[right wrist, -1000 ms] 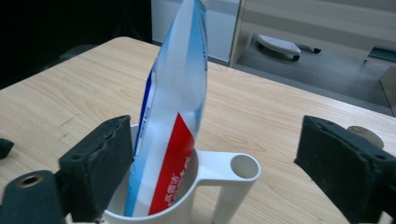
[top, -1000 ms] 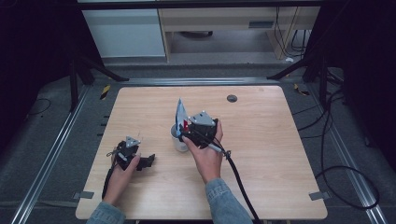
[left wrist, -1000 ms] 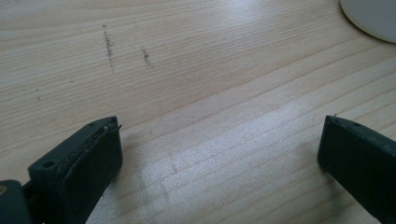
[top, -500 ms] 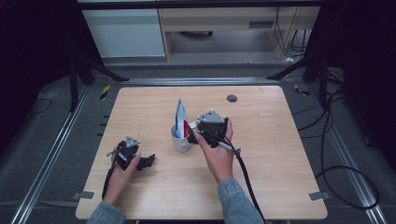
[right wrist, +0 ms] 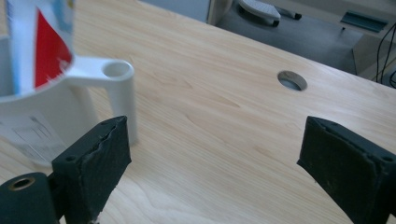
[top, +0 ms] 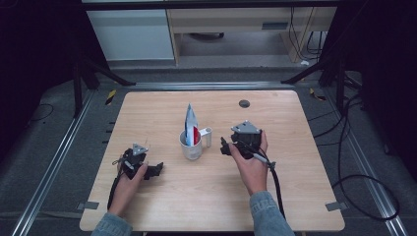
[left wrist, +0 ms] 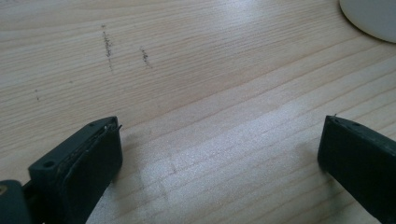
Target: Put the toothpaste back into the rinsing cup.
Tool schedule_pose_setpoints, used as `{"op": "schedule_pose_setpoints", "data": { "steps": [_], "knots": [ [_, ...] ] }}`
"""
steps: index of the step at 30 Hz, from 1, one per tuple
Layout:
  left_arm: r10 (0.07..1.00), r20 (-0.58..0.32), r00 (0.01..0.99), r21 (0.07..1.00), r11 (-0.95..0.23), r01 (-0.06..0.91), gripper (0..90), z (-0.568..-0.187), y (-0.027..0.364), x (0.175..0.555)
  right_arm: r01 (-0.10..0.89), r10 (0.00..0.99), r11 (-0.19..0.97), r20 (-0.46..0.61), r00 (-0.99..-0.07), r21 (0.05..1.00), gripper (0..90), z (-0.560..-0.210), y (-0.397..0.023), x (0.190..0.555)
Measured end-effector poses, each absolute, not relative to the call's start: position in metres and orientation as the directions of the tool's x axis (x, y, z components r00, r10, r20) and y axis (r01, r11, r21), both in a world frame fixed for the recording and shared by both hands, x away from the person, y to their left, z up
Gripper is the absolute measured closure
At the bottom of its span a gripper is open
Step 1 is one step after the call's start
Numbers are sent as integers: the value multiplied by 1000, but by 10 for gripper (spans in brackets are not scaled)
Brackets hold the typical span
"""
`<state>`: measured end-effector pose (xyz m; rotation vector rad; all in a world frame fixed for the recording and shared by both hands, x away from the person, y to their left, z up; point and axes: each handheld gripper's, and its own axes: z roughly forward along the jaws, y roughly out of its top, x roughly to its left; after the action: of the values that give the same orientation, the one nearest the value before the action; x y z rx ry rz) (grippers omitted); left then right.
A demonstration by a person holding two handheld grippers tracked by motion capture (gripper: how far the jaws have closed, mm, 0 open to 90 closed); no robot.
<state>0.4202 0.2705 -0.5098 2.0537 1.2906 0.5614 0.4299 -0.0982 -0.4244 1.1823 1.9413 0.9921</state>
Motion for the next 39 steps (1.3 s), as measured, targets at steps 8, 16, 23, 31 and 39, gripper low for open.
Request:
{"op": "schedule_pose_setpoints", "data": {
  "steps": [8, 16, 23, 31, 39],
  "knots": [
    [904, 21, 427, 710, -314, 630, 0, -510, 271, 420, 451, 921, 319, -159, -356, 834, 94, -432, -133, 424],
    [904, 20, 426, 710, -313, 630, 0, -510, 271, 420, 472, 925, 320, -163, -343, 821, 90, -445, -157, 418],
    [904, 21, 427, 710, -314, 630, 0, -510, 271, 420, 527, 948, 255, -101, -303, 811, 86, -464, -179, 418],
    [904, 21, 427, 710, -314, 630, 0, -510, 271, 420, 571, 959, 219, -66, -277, 791, 90, -481, -202, 415],
    [904, 21, 427, 710, -314, 630, 0, -510, 270, 420, 615, 982, 111, 7, -187, 780, 95, -499, -231, 413]
  ]
}}
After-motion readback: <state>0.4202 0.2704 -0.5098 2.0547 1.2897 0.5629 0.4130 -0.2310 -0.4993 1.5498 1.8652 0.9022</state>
